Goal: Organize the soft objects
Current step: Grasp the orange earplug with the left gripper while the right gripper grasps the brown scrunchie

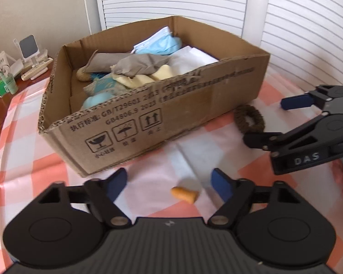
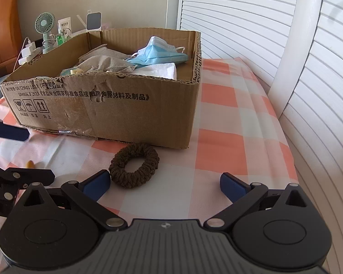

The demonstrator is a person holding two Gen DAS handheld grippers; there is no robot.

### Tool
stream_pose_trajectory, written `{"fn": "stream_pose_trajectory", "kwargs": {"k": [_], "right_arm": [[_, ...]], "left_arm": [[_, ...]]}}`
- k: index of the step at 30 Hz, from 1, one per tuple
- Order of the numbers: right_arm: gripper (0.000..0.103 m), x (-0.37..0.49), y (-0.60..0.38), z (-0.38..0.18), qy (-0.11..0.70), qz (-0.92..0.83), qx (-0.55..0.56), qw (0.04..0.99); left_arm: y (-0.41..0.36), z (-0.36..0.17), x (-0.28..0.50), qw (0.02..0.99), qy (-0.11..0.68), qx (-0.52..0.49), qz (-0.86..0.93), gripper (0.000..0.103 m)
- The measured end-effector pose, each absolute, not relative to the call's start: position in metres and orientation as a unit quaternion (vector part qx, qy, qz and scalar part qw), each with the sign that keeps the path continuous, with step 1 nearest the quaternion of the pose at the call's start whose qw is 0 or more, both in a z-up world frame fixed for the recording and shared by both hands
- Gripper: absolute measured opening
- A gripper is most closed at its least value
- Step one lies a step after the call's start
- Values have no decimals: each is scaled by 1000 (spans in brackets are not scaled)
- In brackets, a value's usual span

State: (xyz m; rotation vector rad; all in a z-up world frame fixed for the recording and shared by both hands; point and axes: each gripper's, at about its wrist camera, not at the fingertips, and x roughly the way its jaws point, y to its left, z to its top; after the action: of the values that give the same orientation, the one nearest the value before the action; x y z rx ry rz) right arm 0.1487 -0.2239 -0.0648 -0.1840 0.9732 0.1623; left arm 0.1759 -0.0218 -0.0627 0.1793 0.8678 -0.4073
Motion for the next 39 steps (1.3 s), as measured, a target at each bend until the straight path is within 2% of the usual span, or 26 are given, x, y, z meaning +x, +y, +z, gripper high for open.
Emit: {"fn": "stream_pose_trajectory", "kwargs": {"k": [7,23,25,26,28,34,39], "right_arm": [[103,149,-224,-64,466,78,-88,877],[103,149,-224,-64,467,77,-88,877],[103,149,-223,-64,467,77,-88,877],[103,149,-224,-64,466,77,-88,877],[103,149,-224,-64,466,77,-88,877],[103,149,-223,-64,465,73,-88,878],[103,148,-222,-64,465,73,-88,878]], "left_arm": [[-22,-60,158,874,411,117,-230,64],[-2,-54,143,862,437,94,-237,64],[3,-53,142,865,440,88,-225,55],[5,-54,141,865,443,87,-218,44],[7,-54,139,869,441,84,-208,40],[13,-54,138,875,437,69,-197,16],[12,-54,136,876,434,68,-201,14]]}}
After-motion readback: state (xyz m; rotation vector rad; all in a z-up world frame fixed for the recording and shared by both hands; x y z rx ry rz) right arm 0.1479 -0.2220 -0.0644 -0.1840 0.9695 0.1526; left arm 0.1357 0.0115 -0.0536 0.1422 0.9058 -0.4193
